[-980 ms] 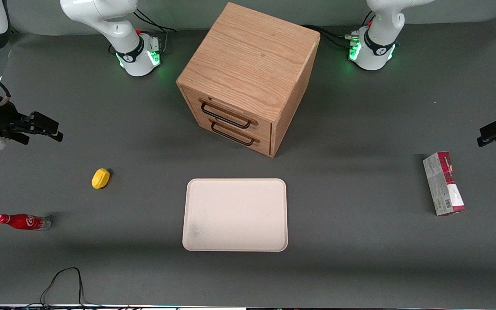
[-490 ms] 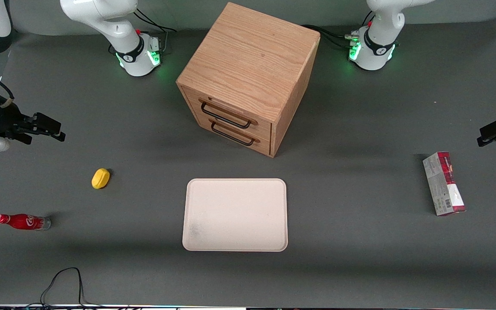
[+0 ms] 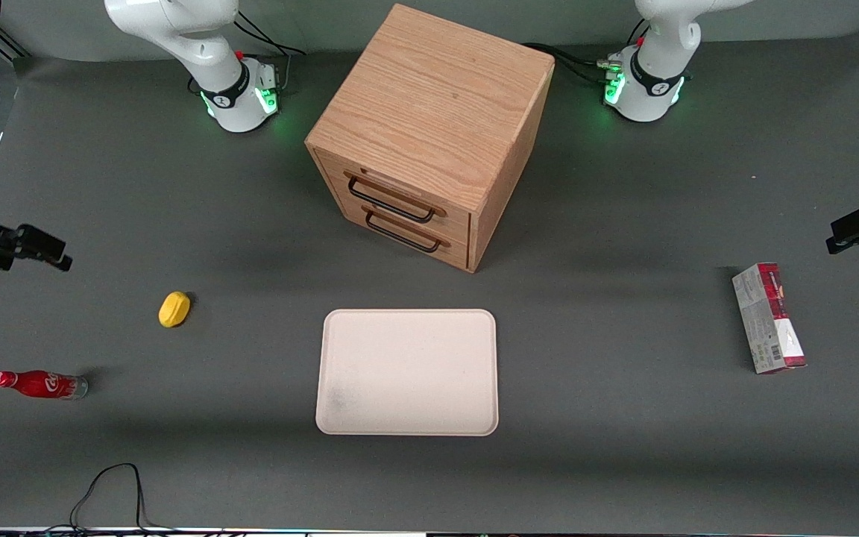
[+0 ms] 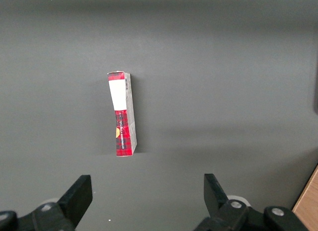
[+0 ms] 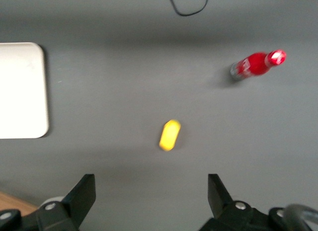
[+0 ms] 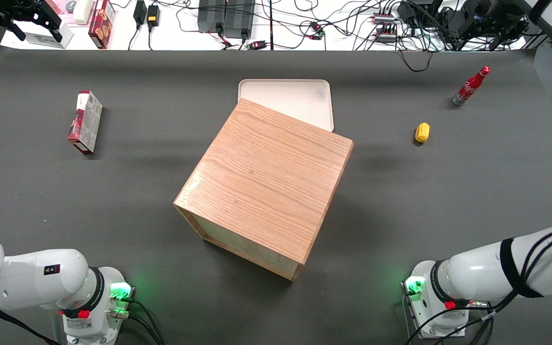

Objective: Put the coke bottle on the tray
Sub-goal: 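Move the right gripper over the red Coca-Cola bottle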

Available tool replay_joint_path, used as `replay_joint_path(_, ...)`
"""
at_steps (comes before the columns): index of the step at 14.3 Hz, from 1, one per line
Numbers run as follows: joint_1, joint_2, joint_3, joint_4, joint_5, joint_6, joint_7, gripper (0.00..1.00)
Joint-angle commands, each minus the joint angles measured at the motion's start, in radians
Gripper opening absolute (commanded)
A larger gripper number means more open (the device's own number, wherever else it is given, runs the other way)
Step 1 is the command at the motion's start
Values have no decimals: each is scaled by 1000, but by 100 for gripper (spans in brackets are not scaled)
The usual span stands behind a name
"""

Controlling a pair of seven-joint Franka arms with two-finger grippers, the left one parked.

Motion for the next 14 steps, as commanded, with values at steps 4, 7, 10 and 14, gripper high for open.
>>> replay_joint_path(4,-105,308,-77,271,7,36,-272,100)
replay_joint_path(7,-197,442,-78,340,125,123,-398,100)
replay_joint_path(10,-257,580,-72,464,156,134,-463,100)
replay_joint_path(14,-292,675,-70,489,242,238,-573,100)
